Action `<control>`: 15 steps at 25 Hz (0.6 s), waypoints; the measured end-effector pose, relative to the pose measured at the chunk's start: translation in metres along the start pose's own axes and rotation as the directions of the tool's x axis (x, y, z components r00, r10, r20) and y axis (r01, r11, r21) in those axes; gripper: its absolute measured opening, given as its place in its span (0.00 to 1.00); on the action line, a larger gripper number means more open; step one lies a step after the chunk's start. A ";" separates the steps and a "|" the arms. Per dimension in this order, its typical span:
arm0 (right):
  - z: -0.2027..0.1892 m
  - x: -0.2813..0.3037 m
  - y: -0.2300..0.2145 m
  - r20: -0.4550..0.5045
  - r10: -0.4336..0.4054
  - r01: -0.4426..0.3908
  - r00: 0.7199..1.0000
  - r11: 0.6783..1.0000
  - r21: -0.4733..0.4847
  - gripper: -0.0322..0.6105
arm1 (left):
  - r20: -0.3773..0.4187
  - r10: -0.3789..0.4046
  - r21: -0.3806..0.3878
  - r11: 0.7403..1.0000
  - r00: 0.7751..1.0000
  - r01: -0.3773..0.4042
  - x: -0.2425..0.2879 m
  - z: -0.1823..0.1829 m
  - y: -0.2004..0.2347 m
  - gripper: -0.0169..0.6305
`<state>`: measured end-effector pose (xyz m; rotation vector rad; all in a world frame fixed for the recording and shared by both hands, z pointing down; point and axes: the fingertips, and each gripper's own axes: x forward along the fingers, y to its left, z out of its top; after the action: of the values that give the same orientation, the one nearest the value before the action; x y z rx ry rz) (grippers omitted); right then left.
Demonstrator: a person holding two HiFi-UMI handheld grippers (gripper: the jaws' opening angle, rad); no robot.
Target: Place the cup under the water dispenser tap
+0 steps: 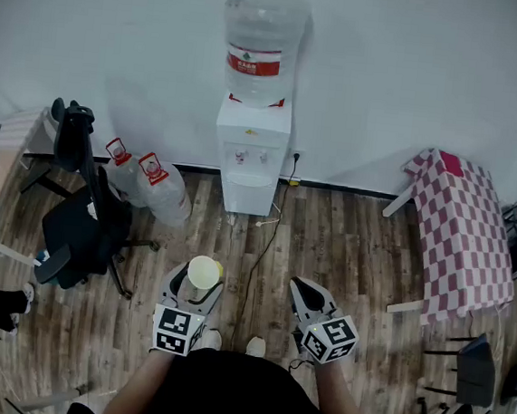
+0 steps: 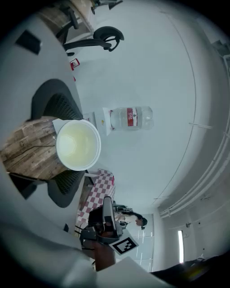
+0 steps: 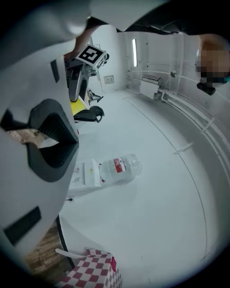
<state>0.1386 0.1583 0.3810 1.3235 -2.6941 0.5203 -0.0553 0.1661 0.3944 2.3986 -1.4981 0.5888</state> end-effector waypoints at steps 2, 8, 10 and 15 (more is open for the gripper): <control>0.003 0.003 0.003 0.007 -0.007 0.007 1.000 1.000 -0.004 0.08 | 0.005 -0.001 0.004 1.000 1.000 0.001 -0.003 0.001 0.005 0.58; 0.004 0.012 0.024 0.012 -0.017 0.017 1.000 1.000 -0.012 0.08 | 0.022 -0.004 0.003 1.000 1.000 0.004 -0.014 -0.001 0.027 0.58; 0.002 0.014 0.031 0.015 -0.023 0.023 1.000 1.000 -0.008 0.08 | 0.029 -0.007 0.000 1.000 1.000 0.007 -0.018 -0.003 0.034 0.58; 0.003 0.023 0.047 0.027 -0.024 0.024 0.999 1.000 0.019 0.08 | 0.038 -0.016 -0.011 1.000 0.999 0.016 -0.027 -0.010 0.055 0.58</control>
<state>0.0882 0.1664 0.3712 1.3753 -2.6977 0.5309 -0.1174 0.1677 0.3912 2.4243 -1.4919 0.5334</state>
